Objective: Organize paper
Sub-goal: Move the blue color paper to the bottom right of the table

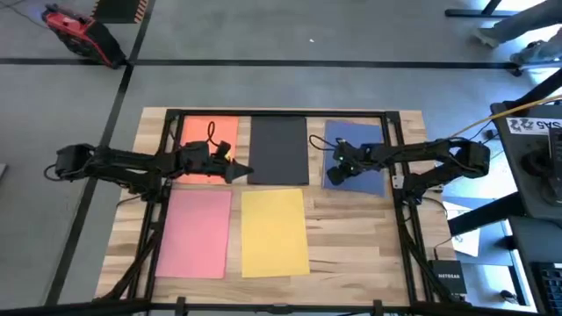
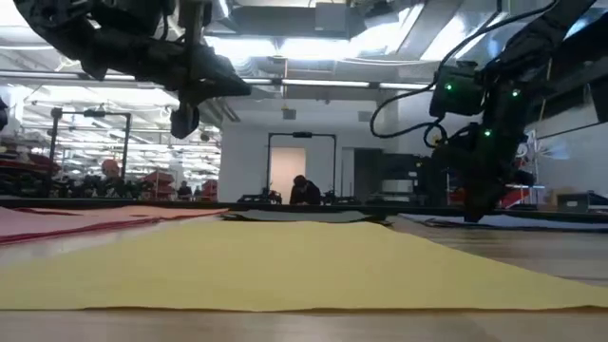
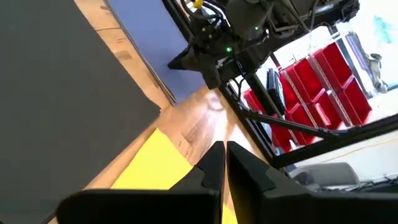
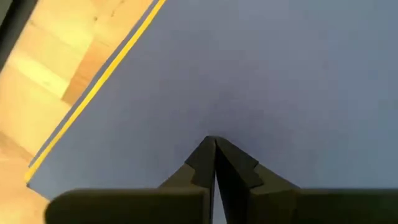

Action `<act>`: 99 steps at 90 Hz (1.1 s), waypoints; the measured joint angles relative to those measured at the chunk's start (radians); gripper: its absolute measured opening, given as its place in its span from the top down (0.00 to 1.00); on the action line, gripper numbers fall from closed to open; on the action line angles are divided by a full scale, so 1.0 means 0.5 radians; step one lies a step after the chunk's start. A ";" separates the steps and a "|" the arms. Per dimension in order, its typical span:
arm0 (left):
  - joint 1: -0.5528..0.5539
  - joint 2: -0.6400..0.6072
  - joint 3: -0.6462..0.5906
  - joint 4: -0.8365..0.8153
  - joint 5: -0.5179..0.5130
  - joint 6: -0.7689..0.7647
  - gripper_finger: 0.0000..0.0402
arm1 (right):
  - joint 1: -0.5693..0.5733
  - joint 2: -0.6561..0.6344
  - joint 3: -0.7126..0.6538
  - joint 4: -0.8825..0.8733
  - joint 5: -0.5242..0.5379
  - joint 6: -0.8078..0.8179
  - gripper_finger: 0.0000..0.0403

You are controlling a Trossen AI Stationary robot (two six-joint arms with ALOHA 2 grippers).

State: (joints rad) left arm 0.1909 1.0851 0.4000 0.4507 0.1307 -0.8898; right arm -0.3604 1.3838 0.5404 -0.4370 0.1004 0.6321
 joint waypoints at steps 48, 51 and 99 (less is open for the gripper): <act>0.000 0.000 0.000 0.002 0.051 0.073 1.00 | 0.282 -0.300 0.186 -0.095 -0.509 -0.405 0.97; 0.000 0.000 0.000 0.002 0.059 0.073 1.00 | 0.343 -0.298 0.185 -0.093 -0.509 -0.405 0.95; 0.000 0.000 0.000 -0.029 0.085 0.223 1.00 | 0.804 0.075 0.187 0.075 0.054 -0.574 0.64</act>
State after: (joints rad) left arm 0.1909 1.0851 0.4000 0.4363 0.1730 -0.7783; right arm 0.0415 1.4215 0.6338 -0.3994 0.1276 0.3452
